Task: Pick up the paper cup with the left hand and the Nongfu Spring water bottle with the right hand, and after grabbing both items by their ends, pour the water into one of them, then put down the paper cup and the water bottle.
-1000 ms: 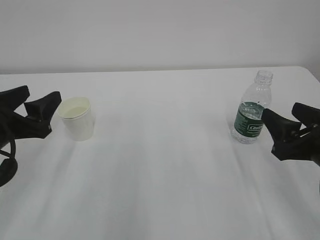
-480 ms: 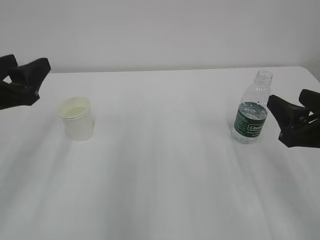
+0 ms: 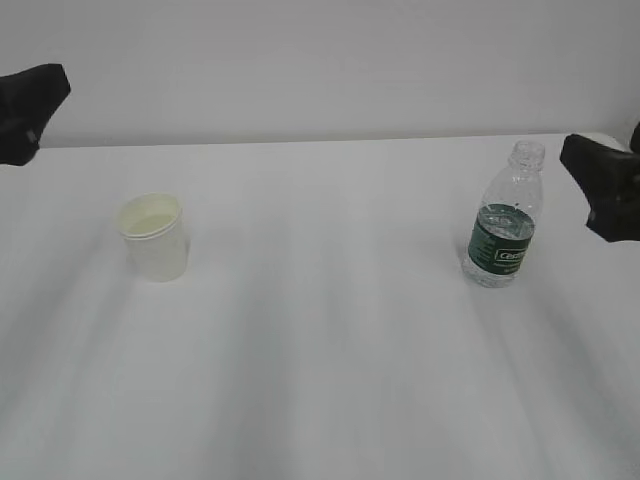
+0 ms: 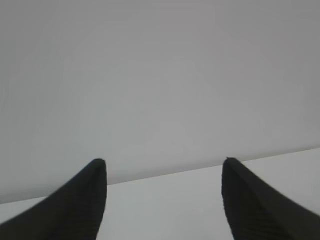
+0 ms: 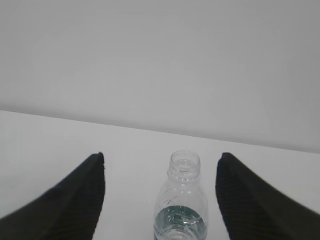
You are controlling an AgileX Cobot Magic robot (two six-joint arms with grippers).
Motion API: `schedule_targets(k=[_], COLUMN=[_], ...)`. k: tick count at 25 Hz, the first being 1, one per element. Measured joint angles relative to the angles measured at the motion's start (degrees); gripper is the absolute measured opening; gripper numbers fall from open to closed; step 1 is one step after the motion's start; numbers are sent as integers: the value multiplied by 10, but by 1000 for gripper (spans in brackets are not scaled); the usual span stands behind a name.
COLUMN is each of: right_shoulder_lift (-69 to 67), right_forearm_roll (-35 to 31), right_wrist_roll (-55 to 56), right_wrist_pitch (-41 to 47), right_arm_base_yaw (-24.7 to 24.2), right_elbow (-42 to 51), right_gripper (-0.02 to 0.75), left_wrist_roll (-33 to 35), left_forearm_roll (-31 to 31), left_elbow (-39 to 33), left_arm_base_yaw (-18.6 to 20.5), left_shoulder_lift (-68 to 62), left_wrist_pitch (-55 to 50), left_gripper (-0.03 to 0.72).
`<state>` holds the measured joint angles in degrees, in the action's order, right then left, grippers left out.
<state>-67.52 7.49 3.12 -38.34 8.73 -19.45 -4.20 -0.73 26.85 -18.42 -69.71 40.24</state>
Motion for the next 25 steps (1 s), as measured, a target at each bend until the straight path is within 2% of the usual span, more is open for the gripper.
schedule_targets(k=[12,18,25], right_shoulder_lift=[103,143,210], right_forearm_roll=[2,3,3], right_wrist_roll=[0,0,0], right_wrist_pitch=[96,131,176], right_arm_base_yaw=[0,0,0], right_elbow=[-11,-11,-11], right_gripper=[527,527,527], left_wrist_roll=[0,-1,-1], left_forearm_roll=[0,20,40], left_elbow=[0,0,0], left_arm_base_yaw=[0,0,0], left_shoulder_lift=[111,162,263], left_wrist_pitch=[-100,-139,-248], left_gripper=[513,513,513])
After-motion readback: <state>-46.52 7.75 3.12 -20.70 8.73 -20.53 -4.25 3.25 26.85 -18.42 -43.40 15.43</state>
